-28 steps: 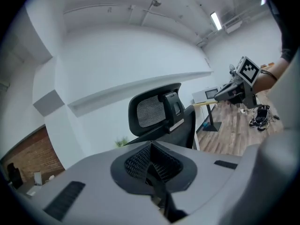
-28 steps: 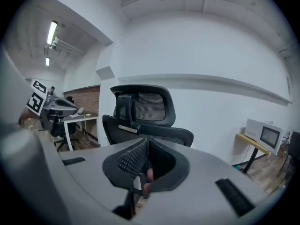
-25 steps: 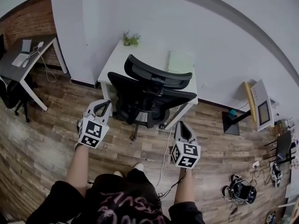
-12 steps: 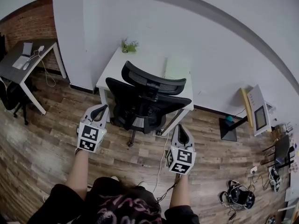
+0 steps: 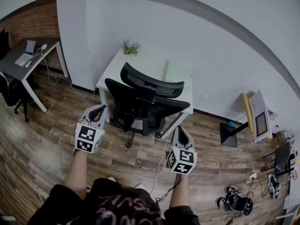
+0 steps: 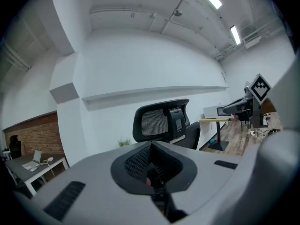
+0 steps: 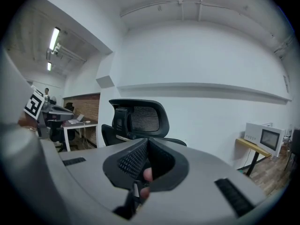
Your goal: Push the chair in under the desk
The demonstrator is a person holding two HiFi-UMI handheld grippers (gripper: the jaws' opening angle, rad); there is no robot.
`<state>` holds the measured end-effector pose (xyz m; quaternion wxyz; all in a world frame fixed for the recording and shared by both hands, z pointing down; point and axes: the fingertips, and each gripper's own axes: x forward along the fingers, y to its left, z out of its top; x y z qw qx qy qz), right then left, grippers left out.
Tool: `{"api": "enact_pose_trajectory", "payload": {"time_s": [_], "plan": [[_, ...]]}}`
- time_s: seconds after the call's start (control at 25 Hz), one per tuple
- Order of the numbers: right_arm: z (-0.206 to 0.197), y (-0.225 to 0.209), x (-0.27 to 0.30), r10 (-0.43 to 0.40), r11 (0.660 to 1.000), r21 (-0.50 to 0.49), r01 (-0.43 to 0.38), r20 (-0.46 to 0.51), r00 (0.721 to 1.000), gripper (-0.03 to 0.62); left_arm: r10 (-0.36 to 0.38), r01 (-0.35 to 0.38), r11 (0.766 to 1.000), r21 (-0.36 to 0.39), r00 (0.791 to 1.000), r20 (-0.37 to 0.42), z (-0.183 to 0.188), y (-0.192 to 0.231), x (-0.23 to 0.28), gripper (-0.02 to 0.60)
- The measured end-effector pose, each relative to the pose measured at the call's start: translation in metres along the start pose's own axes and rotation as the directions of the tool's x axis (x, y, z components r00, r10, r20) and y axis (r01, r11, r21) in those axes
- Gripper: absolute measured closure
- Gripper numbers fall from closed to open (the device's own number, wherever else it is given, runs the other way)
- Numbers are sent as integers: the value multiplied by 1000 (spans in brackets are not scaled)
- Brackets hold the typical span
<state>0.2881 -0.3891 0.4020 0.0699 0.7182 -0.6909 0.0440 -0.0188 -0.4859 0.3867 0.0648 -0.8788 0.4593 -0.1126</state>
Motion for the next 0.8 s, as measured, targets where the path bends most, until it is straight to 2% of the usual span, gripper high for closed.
{"api": "enact_pose_trajectory", "payload": {"time_s": [0.24,0.4,0.48,0.64,0.8], "plan": [[6,1,6,34,999,0,-34,0,999,569,-11,10,1000,-21,1000,-3,5,-4,2,568],[8,6,7,70,997,-15,-69,5,998,569,-12,14,999,-53,999,36,11,-3,0,568],[9,8,8,68,997,-38,-68,3,998,569,-4,6,999,-48,999,43,14,-1,-1,568],[11,11,10,70,997,-16,-69,19,997,569,12,-10,999,-49,999,42,15,3,-2,568],[13,11,11,76,997,-12,-76,28,997,569,29,-28,999,-18,999,40,14,7,-4,568]]}}
